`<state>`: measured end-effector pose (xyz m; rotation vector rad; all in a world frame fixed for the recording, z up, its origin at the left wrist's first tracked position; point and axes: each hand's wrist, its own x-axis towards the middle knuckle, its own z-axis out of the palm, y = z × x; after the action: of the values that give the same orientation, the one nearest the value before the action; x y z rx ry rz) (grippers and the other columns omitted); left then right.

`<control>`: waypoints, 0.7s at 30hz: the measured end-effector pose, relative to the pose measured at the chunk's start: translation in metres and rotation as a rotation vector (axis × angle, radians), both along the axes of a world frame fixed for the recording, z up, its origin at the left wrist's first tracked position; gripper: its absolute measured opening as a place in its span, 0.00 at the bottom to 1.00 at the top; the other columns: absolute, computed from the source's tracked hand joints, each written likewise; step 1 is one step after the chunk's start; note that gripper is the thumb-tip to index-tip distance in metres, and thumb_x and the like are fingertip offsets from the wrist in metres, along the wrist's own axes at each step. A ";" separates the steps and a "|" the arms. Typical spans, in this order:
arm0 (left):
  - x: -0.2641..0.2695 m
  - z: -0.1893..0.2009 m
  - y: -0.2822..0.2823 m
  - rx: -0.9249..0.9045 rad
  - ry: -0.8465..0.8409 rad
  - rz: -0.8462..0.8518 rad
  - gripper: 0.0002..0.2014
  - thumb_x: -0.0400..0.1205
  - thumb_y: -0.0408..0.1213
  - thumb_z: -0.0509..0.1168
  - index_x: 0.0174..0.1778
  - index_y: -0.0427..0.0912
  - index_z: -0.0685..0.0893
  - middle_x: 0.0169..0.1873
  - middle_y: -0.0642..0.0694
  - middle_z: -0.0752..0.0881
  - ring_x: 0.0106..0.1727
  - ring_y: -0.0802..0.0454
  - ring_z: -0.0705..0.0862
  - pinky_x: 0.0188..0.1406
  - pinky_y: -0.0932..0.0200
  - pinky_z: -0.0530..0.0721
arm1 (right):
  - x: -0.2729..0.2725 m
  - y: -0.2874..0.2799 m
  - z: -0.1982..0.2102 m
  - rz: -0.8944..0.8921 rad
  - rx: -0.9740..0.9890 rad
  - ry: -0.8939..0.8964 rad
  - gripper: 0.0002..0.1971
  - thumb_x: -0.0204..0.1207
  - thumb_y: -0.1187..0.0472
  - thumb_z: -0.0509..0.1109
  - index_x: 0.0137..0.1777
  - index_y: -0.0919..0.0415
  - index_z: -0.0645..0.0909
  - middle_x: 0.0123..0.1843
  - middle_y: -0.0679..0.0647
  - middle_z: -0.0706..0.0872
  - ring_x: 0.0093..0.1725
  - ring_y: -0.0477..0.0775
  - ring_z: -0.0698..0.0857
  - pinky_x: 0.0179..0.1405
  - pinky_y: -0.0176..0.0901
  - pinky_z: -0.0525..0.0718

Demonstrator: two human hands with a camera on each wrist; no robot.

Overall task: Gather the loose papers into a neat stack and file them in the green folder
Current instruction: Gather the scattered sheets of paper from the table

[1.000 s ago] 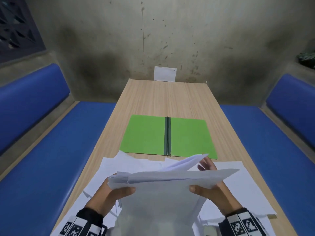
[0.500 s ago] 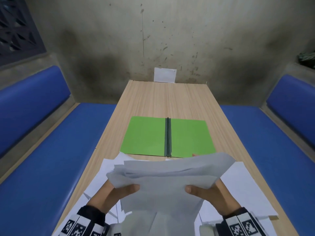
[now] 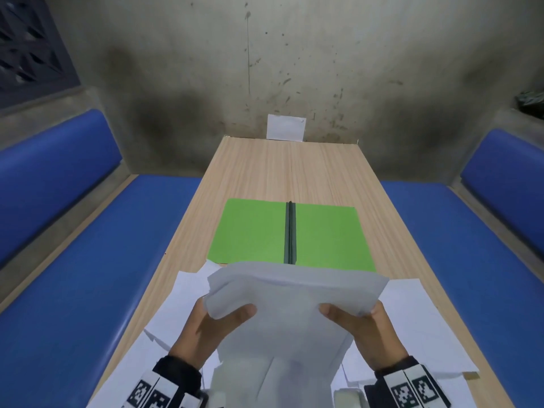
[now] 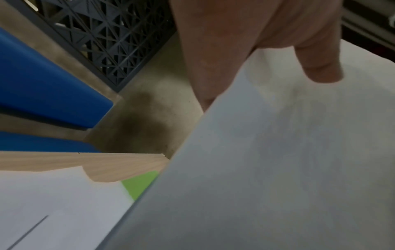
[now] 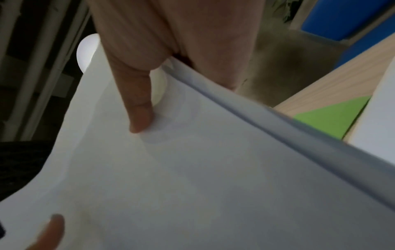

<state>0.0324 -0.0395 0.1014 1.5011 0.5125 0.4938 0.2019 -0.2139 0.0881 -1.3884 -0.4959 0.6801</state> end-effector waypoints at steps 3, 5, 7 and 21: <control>0.003 0.011 0.000 -0.035 -0.104 0.072 0.13 0.67 0.43 0.76 0.46 0.50 0.84 0.36 0.61 0.92 0.39 0.66 0.89 0.37 0.73 0.82 | 0.000 -0.002 0.006 0.003 0.057 -0.060 0.25 0.48 0.55 0.85 0.46 0.64 0.88 0.42 0.56 0.94 0.43 0.52 0.91 0.37 0.35 0.86; 0.006 0.013 0.003 -0.025 -0.207 0.139 0.26 0.61 0.61 0.75 0.48 0.46 0.85 0.37 0.58 0.92 0.40 0.60 0.89 0.36 0.71 0.84 | 0.001 -0.003 0.011 -0.020 0.112 -0.077 0.21 0.55 0.55 0.79 0.49 0.63 0.85 0.40 0.51 0.93 0.42 0.47 0.91 0.37 0.31 0.85; 0.011 0.013 0.006 0.005 -0.245 0.242 0.37 0.52 0.74 0.70 0.45 0.47 0.87 0.39 0.49 0.91 0.41 0.49 0.87 0.41 0.59 0.84 | 0.002 -0.001 0.015 -0.053 0.157 -0.103 0.27 0.51 0.37 0.78 0.44 0.57 0.87 0.40 0.50 0.92 0.40 0.44 0.90 0.37 0.32 0.85; 0.011 -0.034 0.019 -0.012 -0.156 0.148 0.43 0.51 0.67 0.75 0.62 0.51 0.78 0.53 0.55 0.88 0.55 0.58 0.86 0.52 0.63 0.84 | 0.009 -0.001 -0.017 -0.103 0.063 -0.069 0.38 0.40 0.38 0.83 0.50 0.59 0.85 0.42 0.49 0.93 0.43 0.47 0.90 0.38 0.32 0.85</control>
<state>0.0429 -0.0201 0.0672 1.4058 0.5049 0.7168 0.2107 -0.2147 0.0709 -1.3714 -0.4927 0.5308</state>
